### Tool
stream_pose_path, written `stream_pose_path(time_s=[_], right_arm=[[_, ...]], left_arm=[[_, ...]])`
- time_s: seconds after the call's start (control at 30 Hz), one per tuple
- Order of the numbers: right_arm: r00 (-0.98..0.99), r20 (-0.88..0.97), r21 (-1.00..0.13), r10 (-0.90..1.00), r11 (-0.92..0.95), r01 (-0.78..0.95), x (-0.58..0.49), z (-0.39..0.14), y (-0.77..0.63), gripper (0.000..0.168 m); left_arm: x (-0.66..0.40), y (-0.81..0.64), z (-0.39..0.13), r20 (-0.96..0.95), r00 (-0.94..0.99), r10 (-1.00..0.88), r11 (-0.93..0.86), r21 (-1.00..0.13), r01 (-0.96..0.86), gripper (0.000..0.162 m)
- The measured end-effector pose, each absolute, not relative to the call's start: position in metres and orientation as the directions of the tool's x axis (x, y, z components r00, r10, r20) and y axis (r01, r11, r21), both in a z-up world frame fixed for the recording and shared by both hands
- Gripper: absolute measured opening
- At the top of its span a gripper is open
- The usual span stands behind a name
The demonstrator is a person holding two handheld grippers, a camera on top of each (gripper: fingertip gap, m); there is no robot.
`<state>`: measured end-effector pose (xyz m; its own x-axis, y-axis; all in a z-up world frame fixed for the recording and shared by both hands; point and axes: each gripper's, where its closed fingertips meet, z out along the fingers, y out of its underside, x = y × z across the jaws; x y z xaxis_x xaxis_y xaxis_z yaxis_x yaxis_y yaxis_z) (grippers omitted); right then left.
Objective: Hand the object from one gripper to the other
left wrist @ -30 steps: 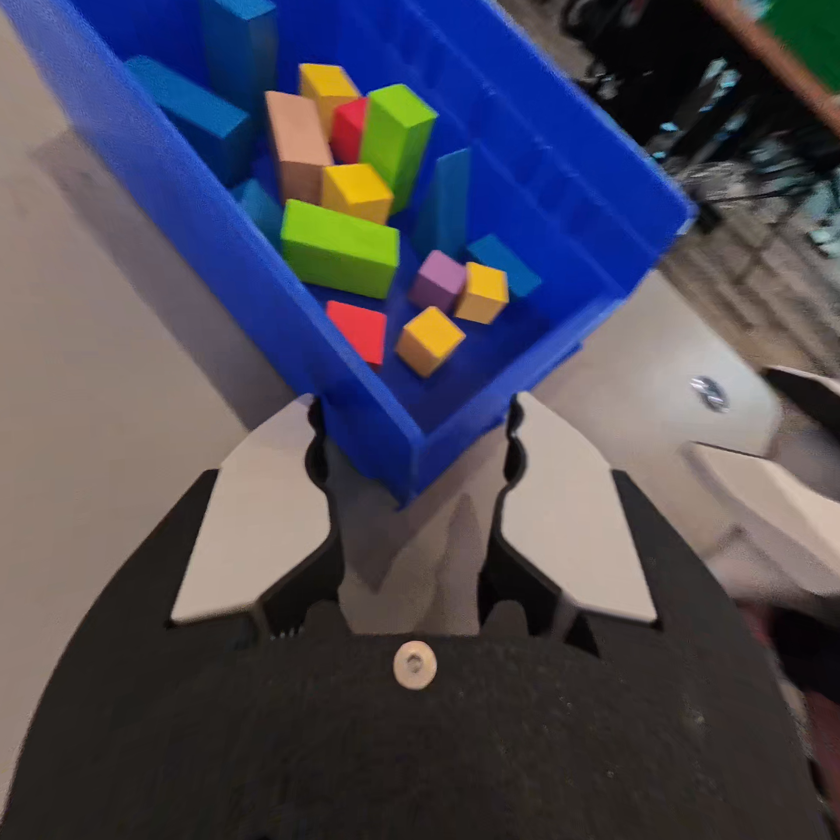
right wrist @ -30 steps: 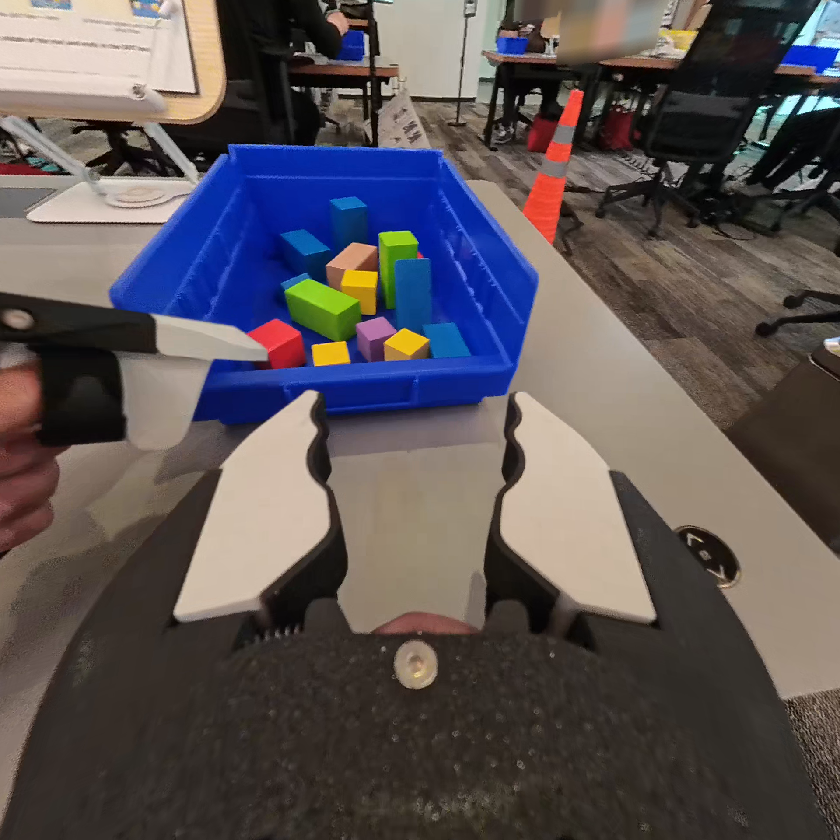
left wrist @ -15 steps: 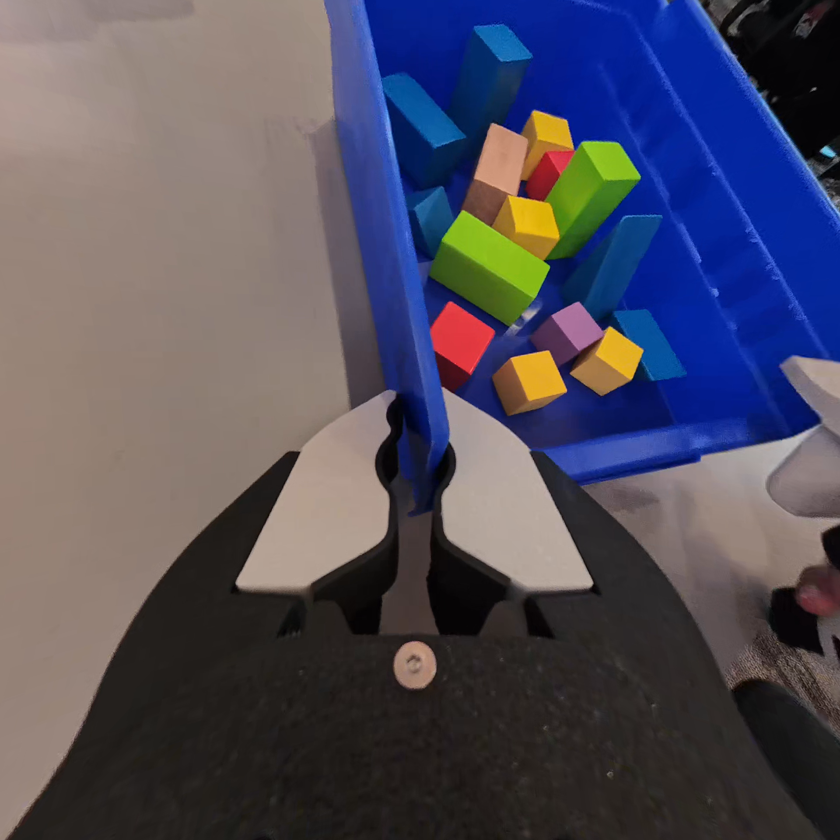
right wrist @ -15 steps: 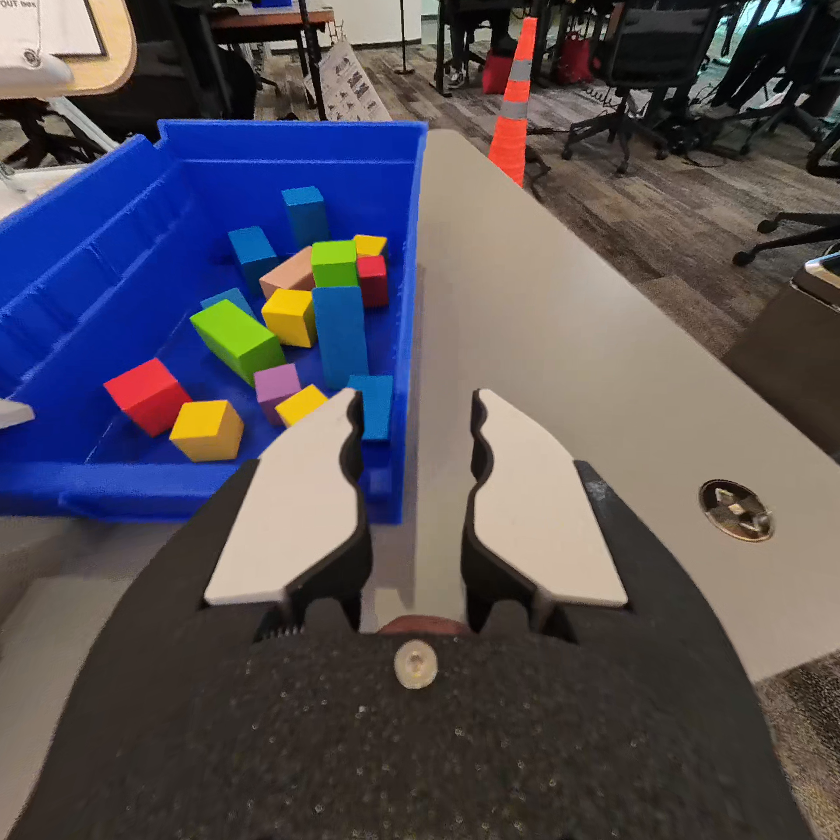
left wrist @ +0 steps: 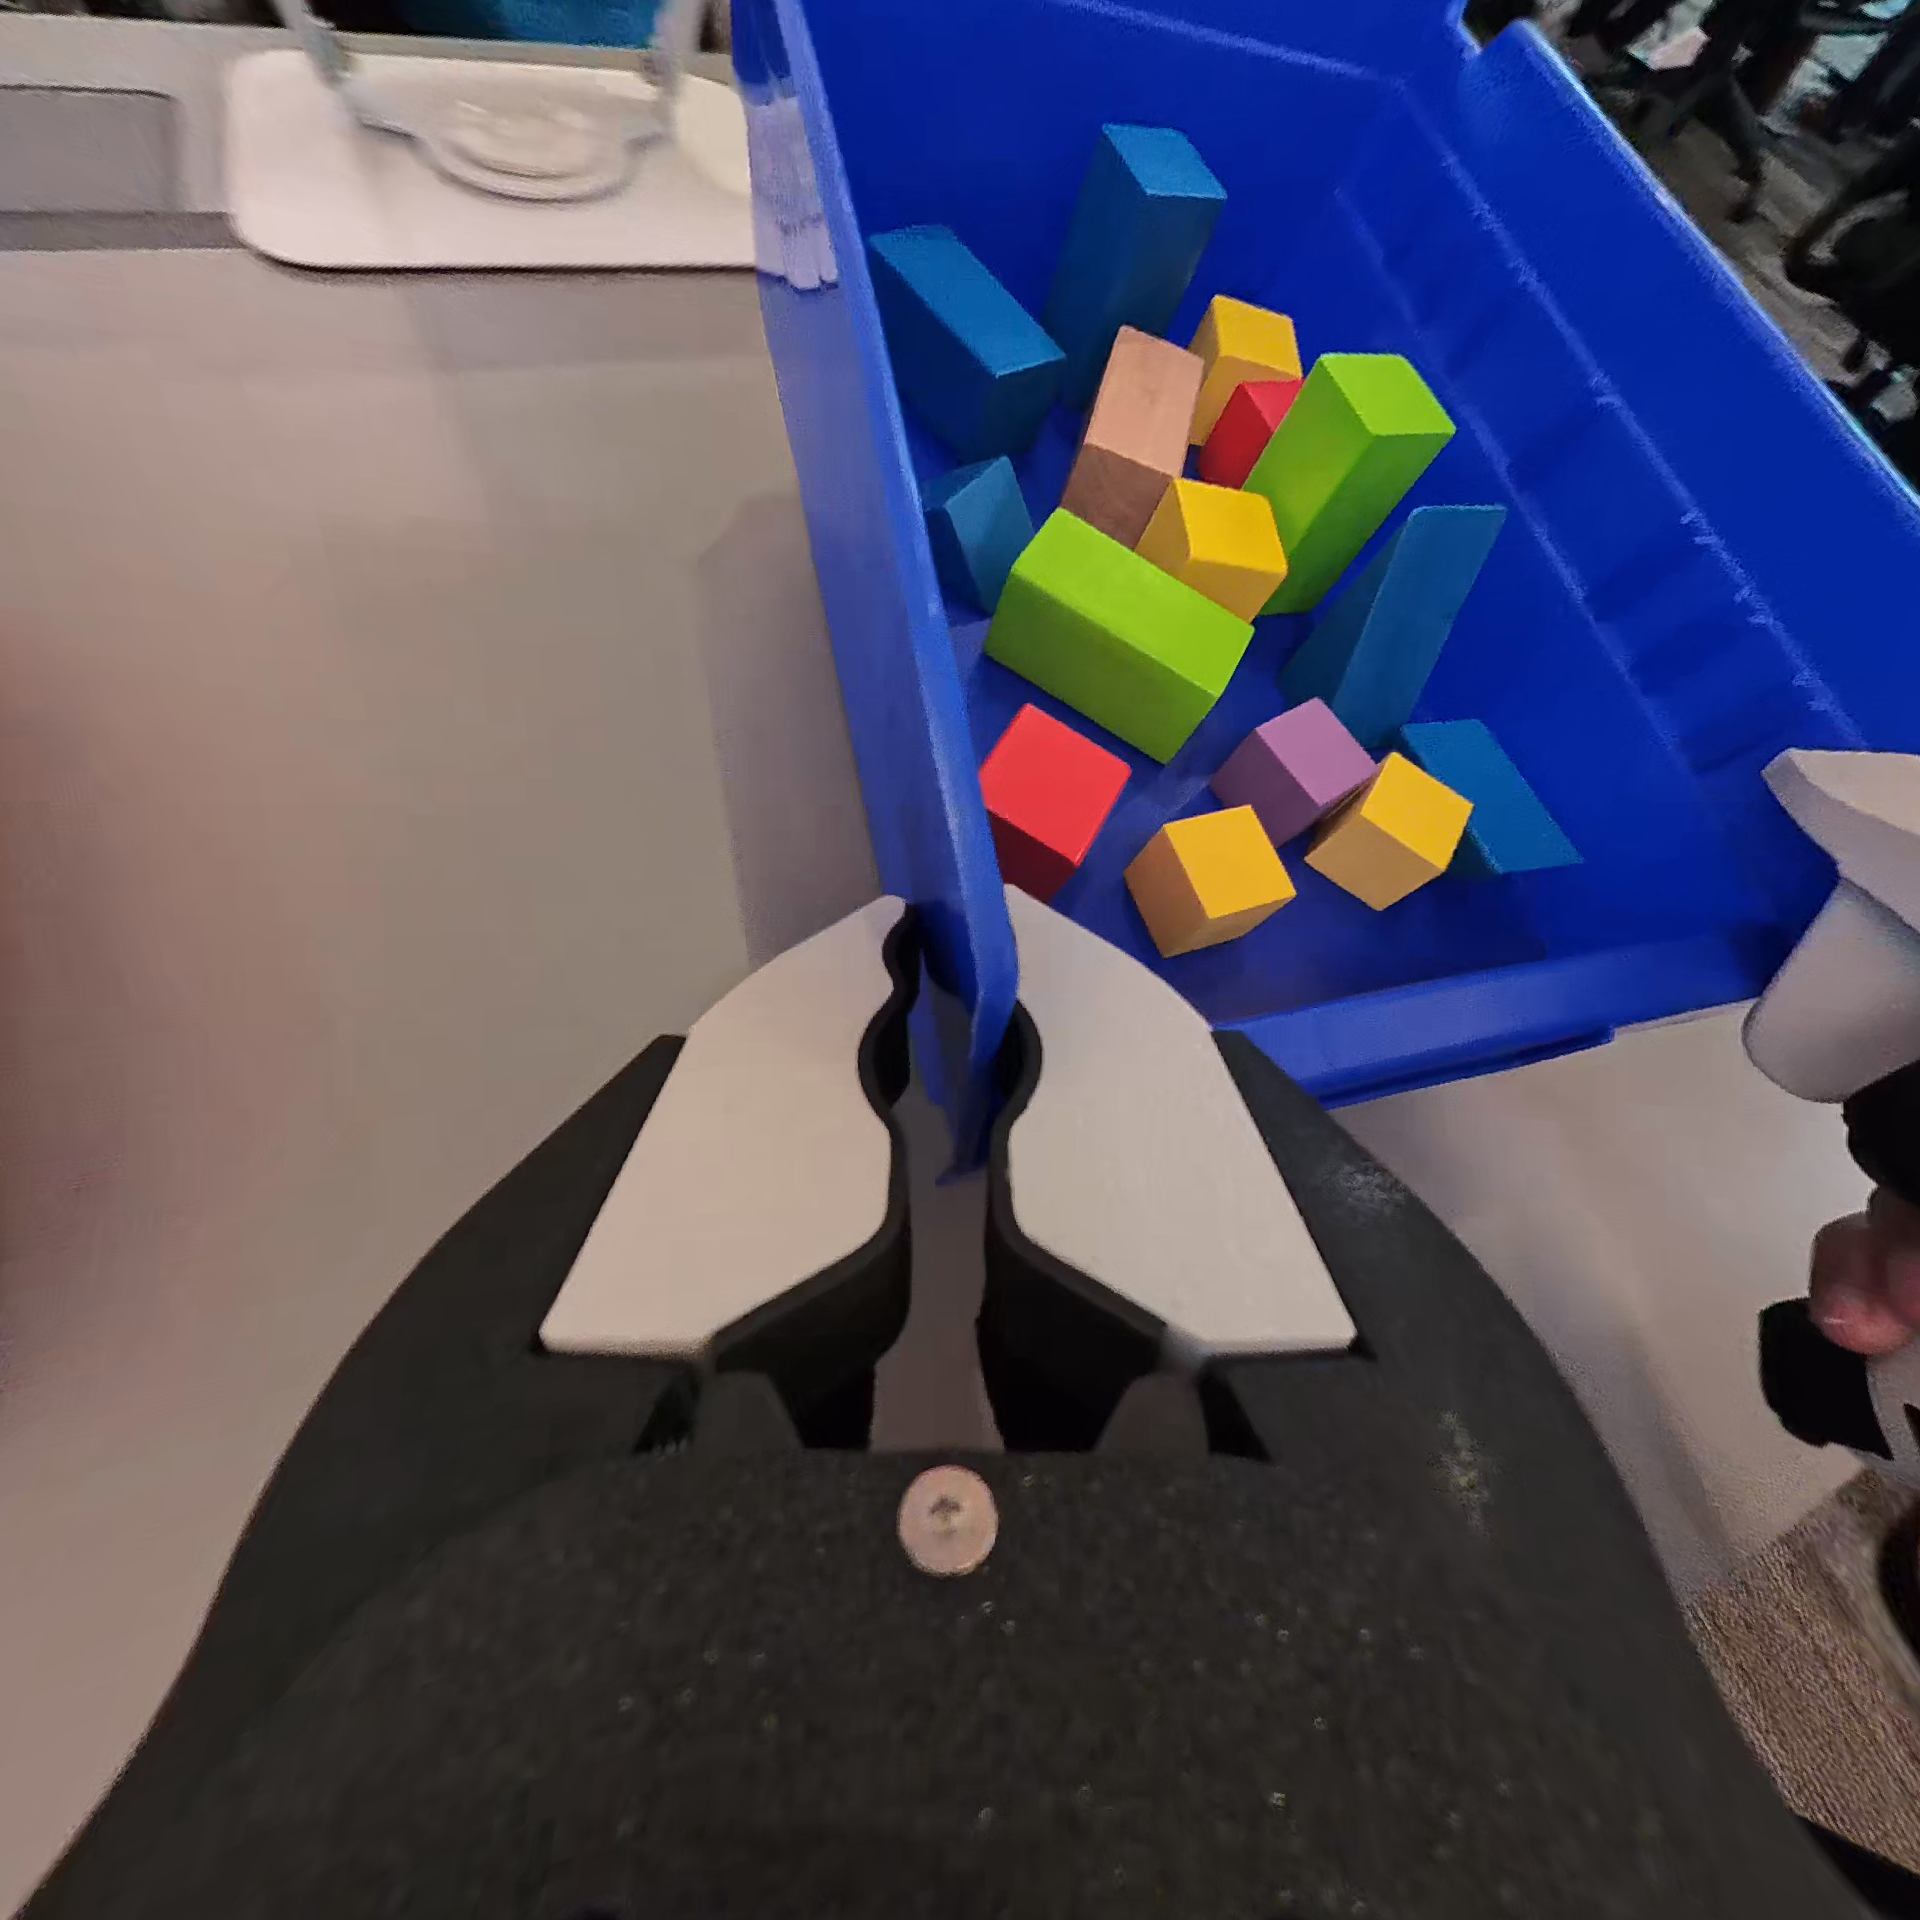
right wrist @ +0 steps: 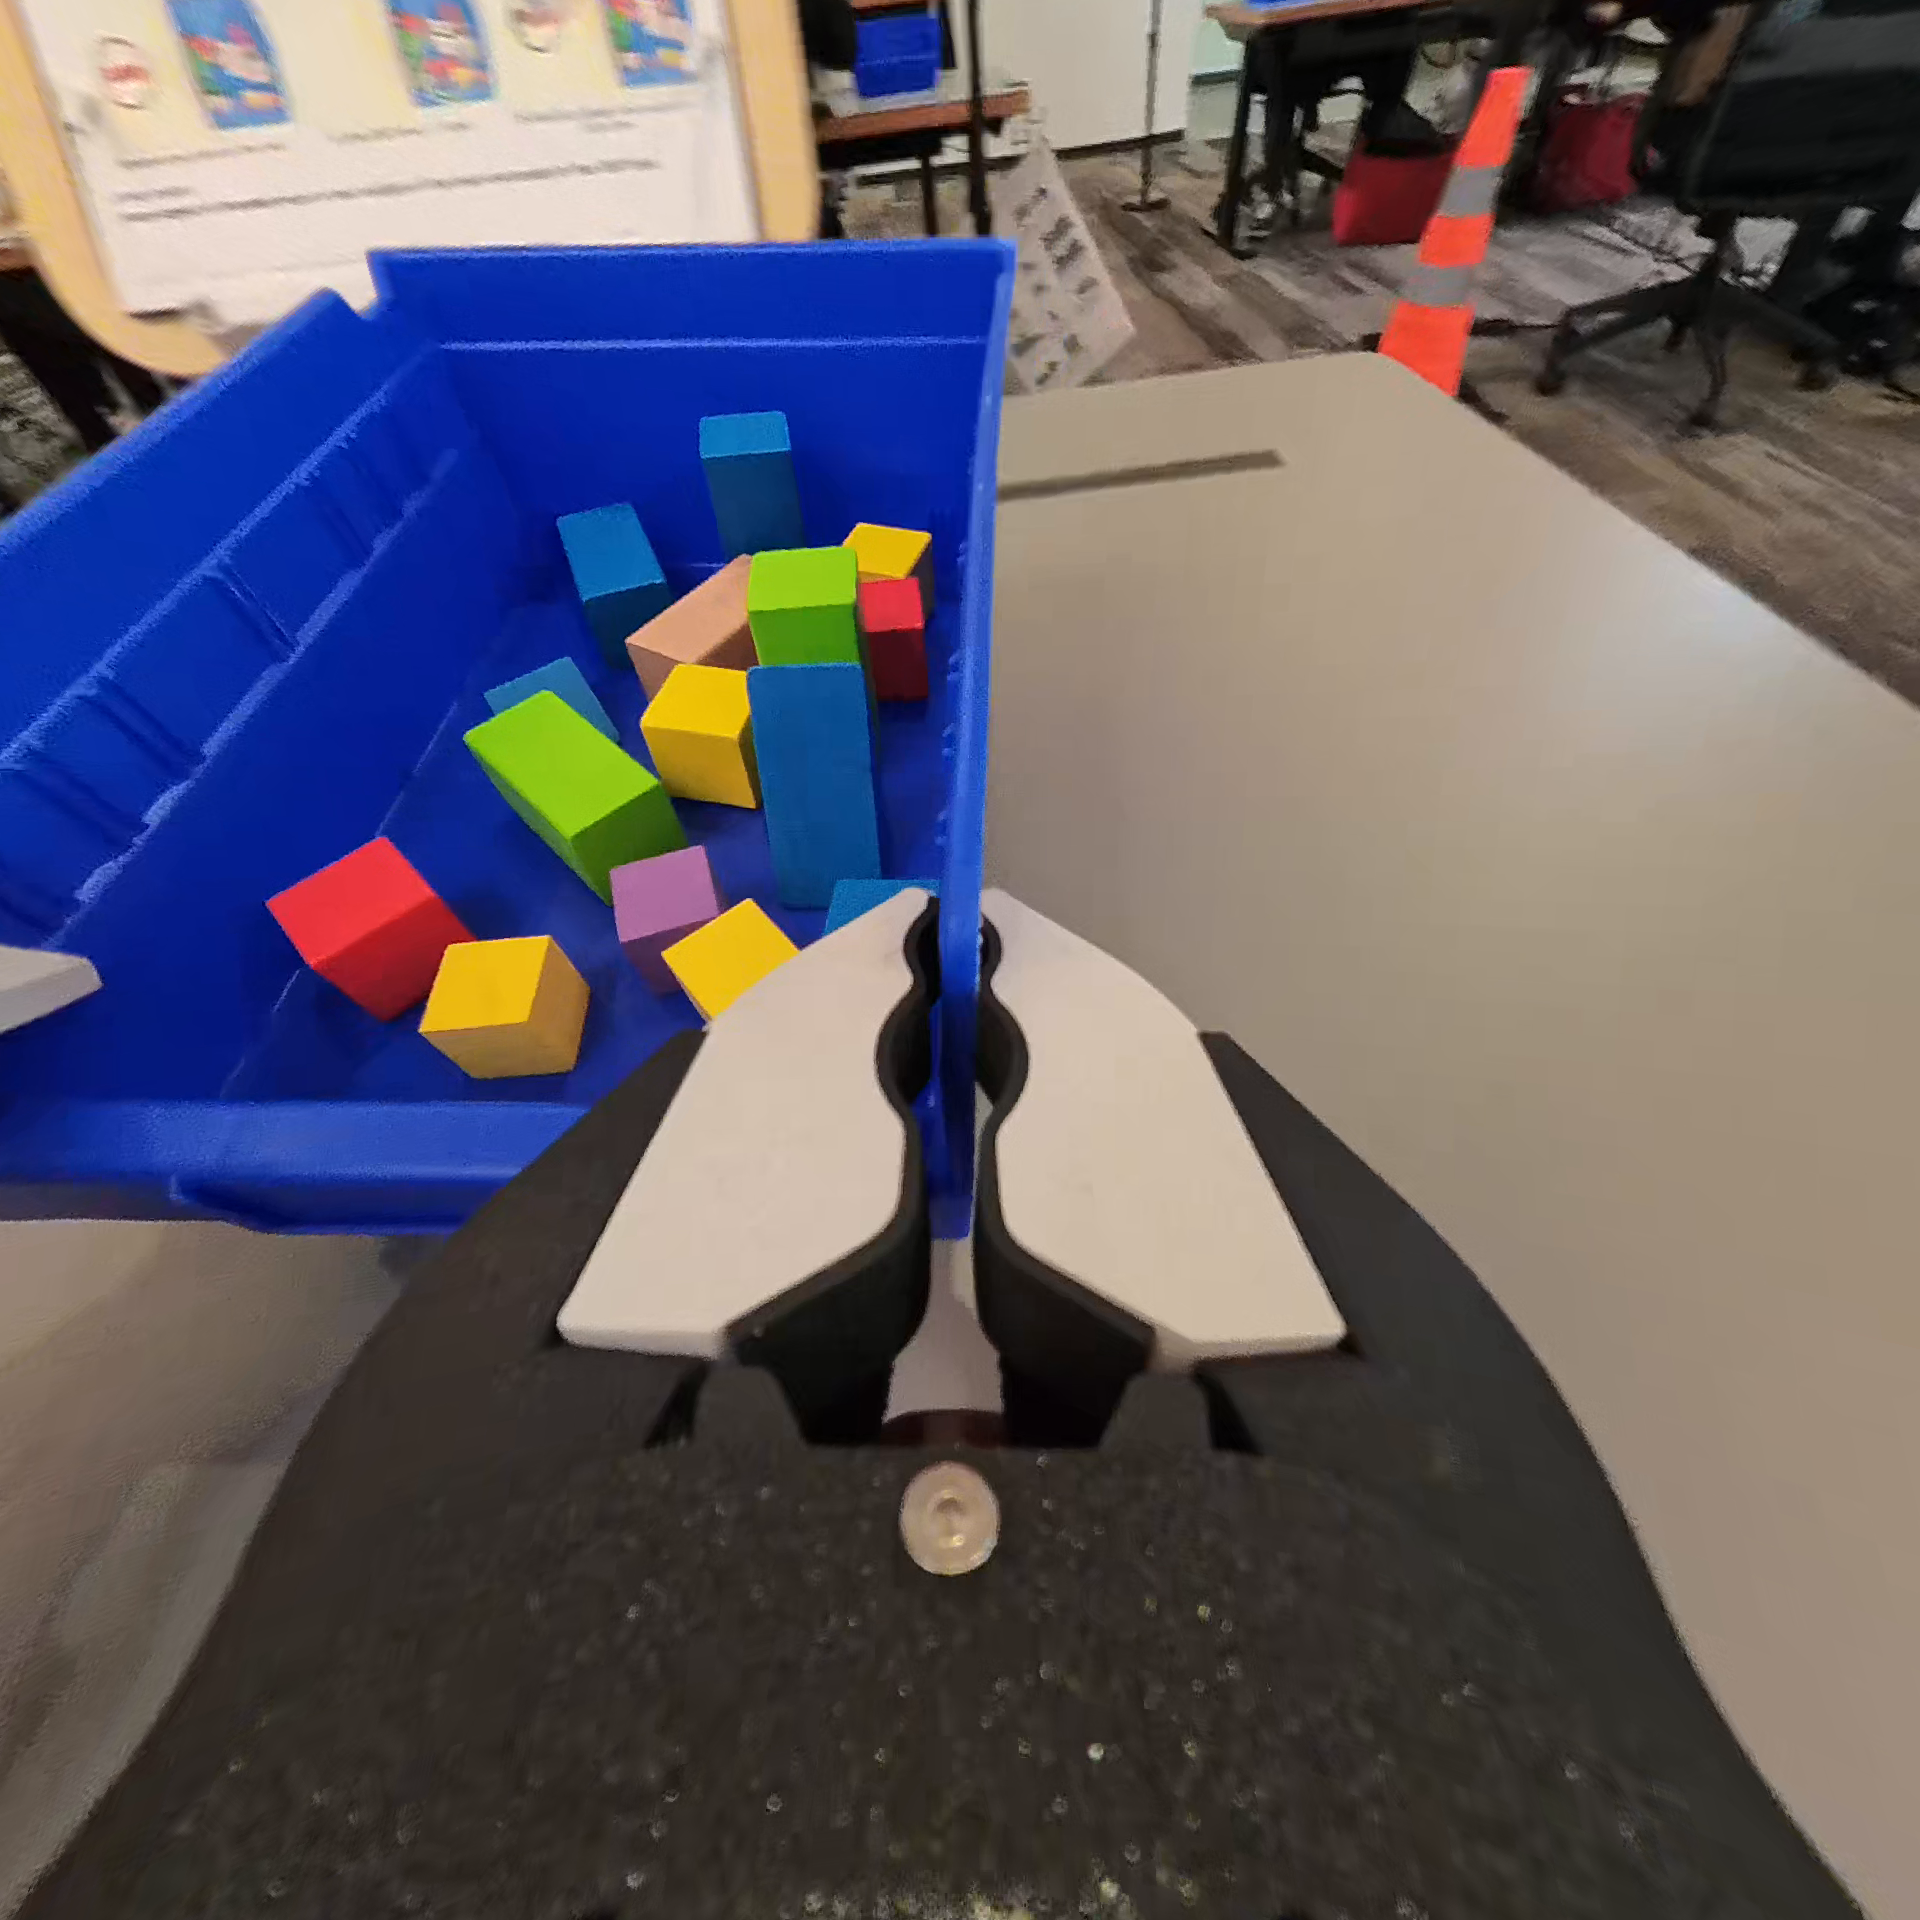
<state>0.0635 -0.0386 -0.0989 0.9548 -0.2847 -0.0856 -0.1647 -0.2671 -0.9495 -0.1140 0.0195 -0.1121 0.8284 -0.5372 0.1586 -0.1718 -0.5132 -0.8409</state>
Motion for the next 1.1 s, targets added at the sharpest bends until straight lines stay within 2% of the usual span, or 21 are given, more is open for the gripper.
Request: stream_pose_path(time_s=[0.17, 0.33, 0.53, 0.57, 0.63, 0.73, 0.8, 0.9, 0.97, 1.03, 1.1], right_arm=[[0.980, -0.079, -0.946, -0.180, -0.297, -0.131, -0.005, -0.101, 0.005, 0.003], [0.991, -0.059, -0.929, -0.124, -0.357, -0.100, -0.044, -0.123, 0.025, 0.003], [0.997, -0.049, -0.948, -0.063, -0.311, -0.066, -0.049, -0.125, 0.027, 0.004], [0.998, -0.048, -0.954, -0.037, -0.293, -0.057, -0.050, -0.123, 0.026, 0.006], [0.999, -0.028, -0.972, 0.033, -0.236, -0.019, -0.051, -0.110, 0.018, 0.027], [0.986, 0.067, -0.983, 0.152, -0.160, 0.092, -0.054, -0.096, -0.002, 0.055], [0.974, 0.085, -0.987, 0.211, -0.116, 0.112, -0.057, -0.084, -0.012, 0.053], [0.944, 0.158, -0.987, 0.291, 0.010, 0.162, -0.072, -0.063, -0.023, 0.054], [0.927, 0.209, -0.978, 0.310, 0.058, 0.201, -0.086, -0.060, -0.028, 0.060], [0.906, 0.207, -0.978, 0.368, 0.058, 0.200, -0.110, -0.065, -0.033, 0.062], [0.879, 0.177, -0.982, 0.443, 0.023, 0.186, -0.141, -0.073, -0.039, 0.066]], left_arm=[[-0.187, 0.044, -0.114, 0.147, 0.882, -0.447, -0.536, -0.833, -0.133, 0.009], [-0.228, 0.055, -0.138, 0.161, 0.913, -0.375, -0.598, -0.795, -0.105, 0.008], [-0.234, 0.048, -0.148, 0.175, 0.901, -0.397, -0.580, -0.809, -0.099, 0.012], [-0.234, 0.043, -0.144, 0.201, 0.888, -0.413, -0.591, -0.801, -0.094, 0.020], [-0.234, 0.029, -0.120, 0.304, 0.836, -0.457, -0.588, -0.808, -0.027, 0.055], [-0.265, 0.015, -0.069, 0.359, 0.772, -0.524, -0.494, -0.867, 0.068, 0.072], [-0.311, 0.021, -0.051, 0.317, 0.800, -0.509, -0.440, -0.895, 0.075, 0.087], [-0.404, 0.044, -0.059, 0.153, 0.900, -0.407, -0.388, -0.922, -0.019, 0.083], [-0.460, 0.060, -0.089, 0.045, 0.954, -0.297, -0.448, -0.889, -0.097, 0.086], [-0.473, 0.068, -0.116, 0.101, 0.944, -0.314, -0.513, -0.855, -0.079, 0.074], [-0.473, 0.080, -0.125, 0.168, 0.937, -0.306, -0.533, -0.846, -0.022, 0.073]])
